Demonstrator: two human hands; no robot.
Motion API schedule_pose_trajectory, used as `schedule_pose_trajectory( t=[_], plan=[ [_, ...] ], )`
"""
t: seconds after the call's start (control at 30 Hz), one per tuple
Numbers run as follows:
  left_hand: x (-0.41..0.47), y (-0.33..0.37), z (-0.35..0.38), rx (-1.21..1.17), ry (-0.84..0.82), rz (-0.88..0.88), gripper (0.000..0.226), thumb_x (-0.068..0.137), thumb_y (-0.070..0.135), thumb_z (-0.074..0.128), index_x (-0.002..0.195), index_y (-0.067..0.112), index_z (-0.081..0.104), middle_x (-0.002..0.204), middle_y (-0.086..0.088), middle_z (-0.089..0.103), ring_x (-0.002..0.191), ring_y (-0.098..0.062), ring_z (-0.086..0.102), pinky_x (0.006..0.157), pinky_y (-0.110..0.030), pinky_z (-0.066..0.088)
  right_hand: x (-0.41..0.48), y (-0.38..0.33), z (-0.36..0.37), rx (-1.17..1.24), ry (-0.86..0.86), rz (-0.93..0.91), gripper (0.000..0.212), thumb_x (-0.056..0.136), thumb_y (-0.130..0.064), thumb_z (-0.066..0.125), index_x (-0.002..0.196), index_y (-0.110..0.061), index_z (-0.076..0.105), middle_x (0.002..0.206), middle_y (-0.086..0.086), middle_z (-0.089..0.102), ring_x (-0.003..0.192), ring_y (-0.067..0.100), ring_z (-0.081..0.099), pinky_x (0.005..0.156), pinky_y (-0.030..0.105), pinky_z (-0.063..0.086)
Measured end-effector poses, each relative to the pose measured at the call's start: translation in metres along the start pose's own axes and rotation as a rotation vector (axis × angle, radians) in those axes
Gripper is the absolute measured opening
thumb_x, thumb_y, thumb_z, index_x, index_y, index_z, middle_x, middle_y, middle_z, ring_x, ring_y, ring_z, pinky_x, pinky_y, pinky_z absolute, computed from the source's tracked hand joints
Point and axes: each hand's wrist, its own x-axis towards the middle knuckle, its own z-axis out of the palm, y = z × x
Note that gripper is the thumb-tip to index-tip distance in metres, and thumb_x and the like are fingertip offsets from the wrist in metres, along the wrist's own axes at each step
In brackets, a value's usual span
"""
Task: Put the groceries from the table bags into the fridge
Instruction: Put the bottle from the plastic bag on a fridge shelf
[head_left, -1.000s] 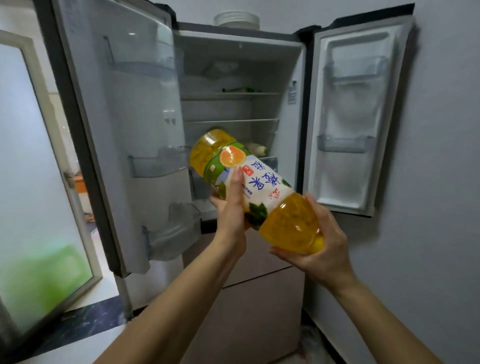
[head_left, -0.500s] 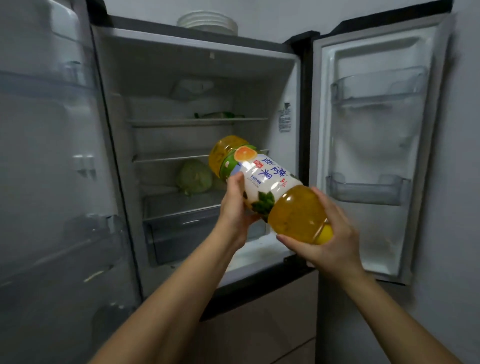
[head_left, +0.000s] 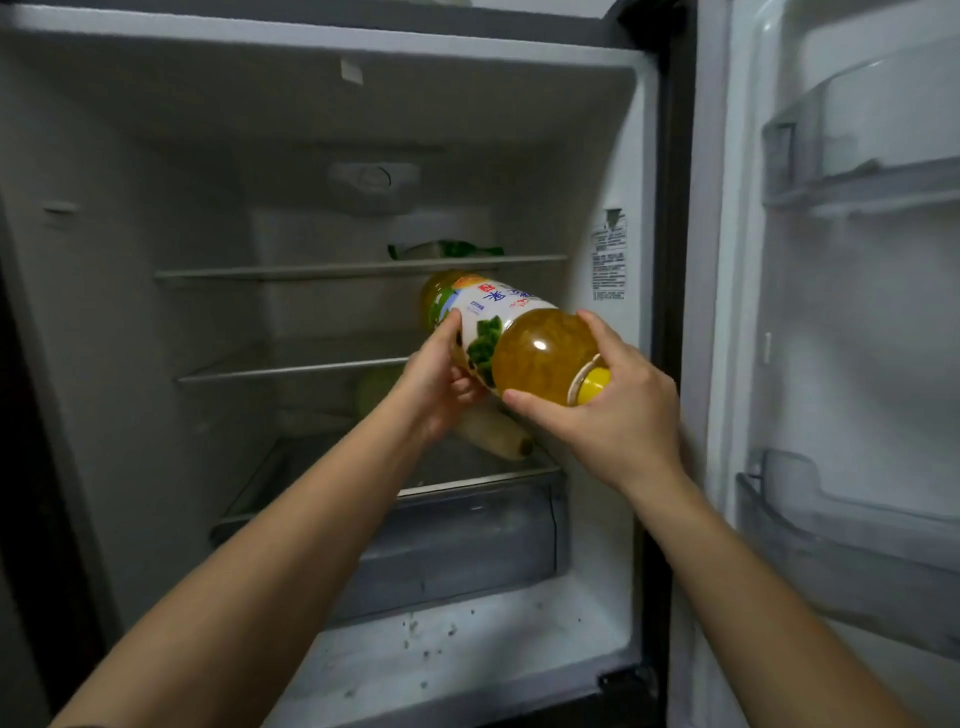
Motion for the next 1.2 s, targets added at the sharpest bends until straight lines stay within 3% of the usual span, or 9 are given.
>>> schedule_pose_trajectory(
  t=[0.1,0.2,0.27,0.37,0.47,0.53,0.8,1.03,1.2],
  plan=[
    [0.024,0.01,-0.003,0.251,0.066,0.044,0.07,0.094,0.064,0.047,0.131,0.006,0.058,0.08,0.0,0.064,0.068,-0.013,0.056,0.063,-0.025,0.049,0.021,0.001,0.015,-0.012,-0.009,0.028,0.107,0.056,-0.08,0.075,0.147,-0.037,0.04,0.129,-0.004,0.061,0.115,0.018,0.059,0.096,0.038,0.053],
    [0.048,0.015,-0.022,1.0,0.307,0.316,0.079,0.096,0.071,0.021,0.114,0.013,0.07,0.122,-0.013,0.064,0.115,-0.031,0.055,0.1,-0.041,0.043,0.041,-0.002,0.024,-0.027,-0.034,0.065,0.108,0.056,-0.079,0.076,0.148,-0.038,0.039,0.133,-0.003,0.059,0.12,0.02,0.056,0.1,0.037,0.05],
    [0.06,0.018,-0.042,1.495,0.455,0.547,0.074,0.101,0.061,0.017,0.104,0.014,0.073,0.128,-0.02,0.059,0.124,-0.037,0.048,0.106,-0.05,0.037,0.053,-0.006,0.032,-0.068,-0.061,0.078,0.105,0.061,-0.076,0.077,0.15,-0.036,0.038,0.135,-0.002,0.057,0.123,0.022,0.053,0.099,0.034,0.045],
    [0.074,0.022,-0.074,1.855,0.542,0.656,0.059,0.103,0.048,0.022,0.102,0.017,0.073,0.115,-0.013,0.065,0.112,-0.032,0.056,0.1,-0.048,0.036,0.068,-0.011,0.051,-0.137,-0.062,0.083,0.102,0.064,-0.074,0.077,0.15,-0.036,0.037,0.136,0.002,0.058,0.123,0.025,0.052,0.096,0.035,0.044],
    [0.082,0.022,-0.09,1.907,0.549,0.607,0.057,0.103,0.043,0.025,0.092,0.013,0.073,0.094,-0.015,0.072,0.09,-0.034,0.066,0.074,-0.037,0.039,0.085,-0.011,0.072,-0.192,-0.045,0.092,0.102,0.064,-0.076,0.074,0.15,-0.035,0.038,0.134,0.004,0.059,0.121,0.027,0.055,0.094,0.036,0.046],
    [0.086,0.02,-0.093,1.896,0.563,0.648,0.052,0.103,0.039,0.03,0.091,0.011,0.073,0.09,-0.016,0.073,0.086,-0.036,0.068,0.067,-0.035,0.036,0.096,-0.008,0.088,-0.226,-0.063,0.103,0.103,0.064,-0.078,0.073,0.151,-0.034,0.036,0.133,0.006,0.058,0.12,0.028,0.055,0.094,0.037,0.047],
    [0.095,0.016,-0.097,1.961,0.57,0.733,0.041,0.1,0.032,0.032,0.101,0.016,0.07,0.092,-0.015,0.072,0.086,-0.038,0.067,0.064,-0.034,0.035,0.134,0.017,0.155,-0.264,-0.109,0.208,0.101,0.062,-0.08,0.071,0.143,-0.027,0.041,0.127,0.012,0.06,0.116,0.036,0.059,0.091,0.043,0.05],
    [0.099,0.014,-0.098,1.954,0.608,0.737,0.045,0.1,0.035,0.03,0.101,0.015,0.071,0.092,-0.014,0.072,0.085,-0.036,0.066,0.064,-0.034,0.032,0.167,0.019,0.191,-0.374,-0.265,0.268,0.092,0.072,-0.071,0.072,0.143,-0.021,0.043,0.136,0.013,0.053,0.121,0.032,0.058,0.092,0.038,0.047],
    [0.097,0.014,-0.098,1.972,0.584,0.734,0.042,0.1,0.033,0.031,0.105,0.017,0.07,0.093,-0.013,0.073,0.086,-0.036,0.067,0.065,-0.033,0.034,0.176,0.021,0.204,-0.353,-0.327,0.293,0.098,0.077,-0.066,0.069,0.153,-0.021,0.024,0.144,0.015,0.043,0.127,0.033,0.052,0.096,0.041,0.046]
  ],
)
